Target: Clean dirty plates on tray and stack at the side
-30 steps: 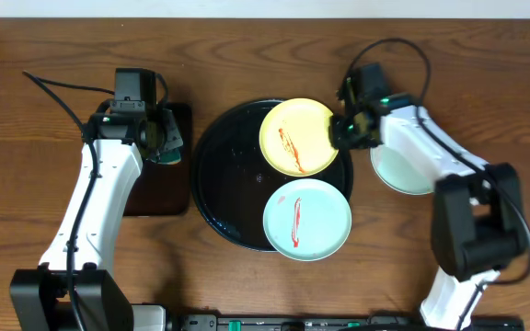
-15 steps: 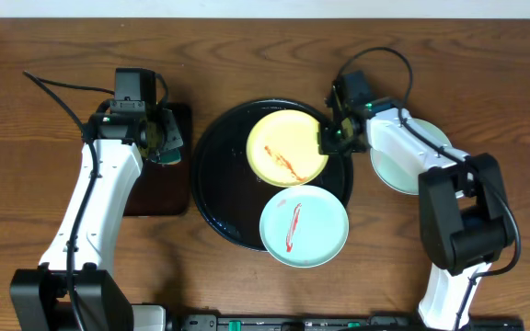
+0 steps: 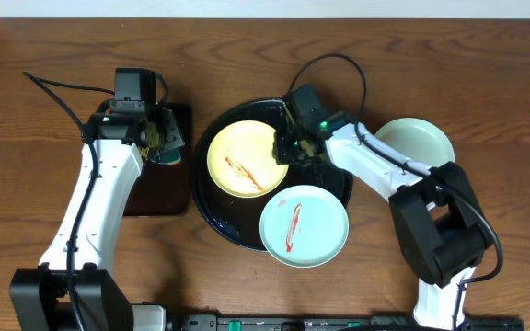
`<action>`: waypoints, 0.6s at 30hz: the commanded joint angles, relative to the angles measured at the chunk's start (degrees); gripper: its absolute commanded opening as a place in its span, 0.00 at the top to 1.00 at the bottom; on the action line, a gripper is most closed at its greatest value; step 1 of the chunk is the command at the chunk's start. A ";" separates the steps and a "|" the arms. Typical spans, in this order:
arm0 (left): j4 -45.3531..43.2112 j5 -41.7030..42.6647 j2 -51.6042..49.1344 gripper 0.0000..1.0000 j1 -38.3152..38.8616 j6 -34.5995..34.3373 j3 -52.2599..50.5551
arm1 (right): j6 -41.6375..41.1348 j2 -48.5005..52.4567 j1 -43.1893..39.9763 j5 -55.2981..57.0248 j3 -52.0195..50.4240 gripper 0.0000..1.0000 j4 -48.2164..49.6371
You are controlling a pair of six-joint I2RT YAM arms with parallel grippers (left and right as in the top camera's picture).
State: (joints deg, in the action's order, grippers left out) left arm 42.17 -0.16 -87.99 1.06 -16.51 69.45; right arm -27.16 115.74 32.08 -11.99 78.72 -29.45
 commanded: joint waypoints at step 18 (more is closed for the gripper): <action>-1.01 1.22 -0.98 0.92 3.67 0.98 0.00 | 20.37 2.32 -3.56 -1.44 1.55 0.68 10.58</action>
State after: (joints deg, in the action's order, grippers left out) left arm 41.65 0.43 -88.60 3.20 -16.47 69.45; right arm -8.45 115.90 28.99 -11.40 79.07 -19.22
